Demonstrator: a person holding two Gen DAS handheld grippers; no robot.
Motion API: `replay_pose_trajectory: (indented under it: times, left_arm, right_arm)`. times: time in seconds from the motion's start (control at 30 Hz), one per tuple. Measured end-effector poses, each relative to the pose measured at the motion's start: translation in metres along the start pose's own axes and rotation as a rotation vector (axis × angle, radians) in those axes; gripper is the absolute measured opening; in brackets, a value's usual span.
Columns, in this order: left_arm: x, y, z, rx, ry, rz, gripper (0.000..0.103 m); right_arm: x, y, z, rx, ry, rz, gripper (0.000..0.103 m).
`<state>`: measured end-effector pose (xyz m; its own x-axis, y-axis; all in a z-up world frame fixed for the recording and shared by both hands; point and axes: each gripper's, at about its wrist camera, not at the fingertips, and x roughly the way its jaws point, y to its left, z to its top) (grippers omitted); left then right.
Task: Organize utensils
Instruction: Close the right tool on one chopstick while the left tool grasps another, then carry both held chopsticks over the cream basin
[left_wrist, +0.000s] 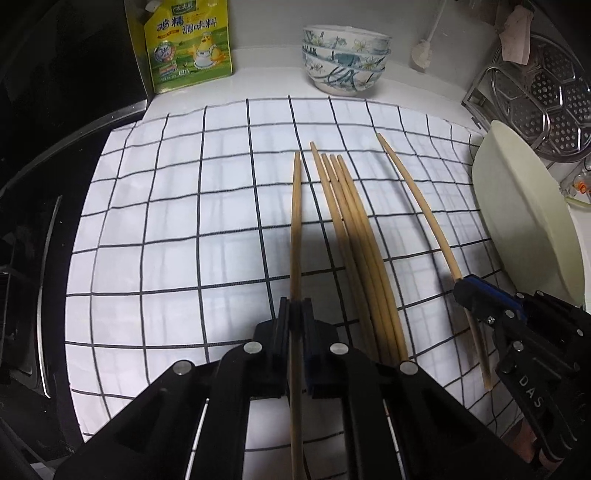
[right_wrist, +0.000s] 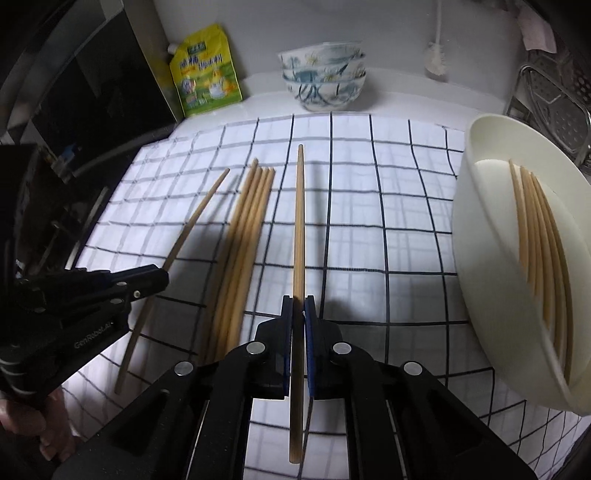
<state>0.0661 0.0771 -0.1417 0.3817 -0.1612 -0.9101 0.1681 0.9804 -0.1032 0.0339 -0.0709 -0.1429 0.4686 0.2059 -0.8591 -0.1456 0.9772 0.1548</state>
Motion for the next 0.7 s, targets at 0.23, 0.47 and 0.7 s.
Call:
replay_pose_trajectory:
  times: [0.23,0.47,0.7]
  left_arm:
    - [-0.043,-0.018,0.017,0.021,-0.080,-0.002,0.007]
    - [-0.076,-0.072,0.041,0.074,-0.170,-0.044,0.007]
    - [-0.084,-0.167,0.066,0.171,-0.210,-0.130,0.007]
  right_arm:
    - [-0.046,-0.005,0.010,0.007,-0.073,0.050,0.006]
    - [-0.098,-0.053,0.021,0.049,-0.169,0.010,0.006]
    - [-0.134,-0.135,0.022,0.127,-0.217,-0.083,0.006]
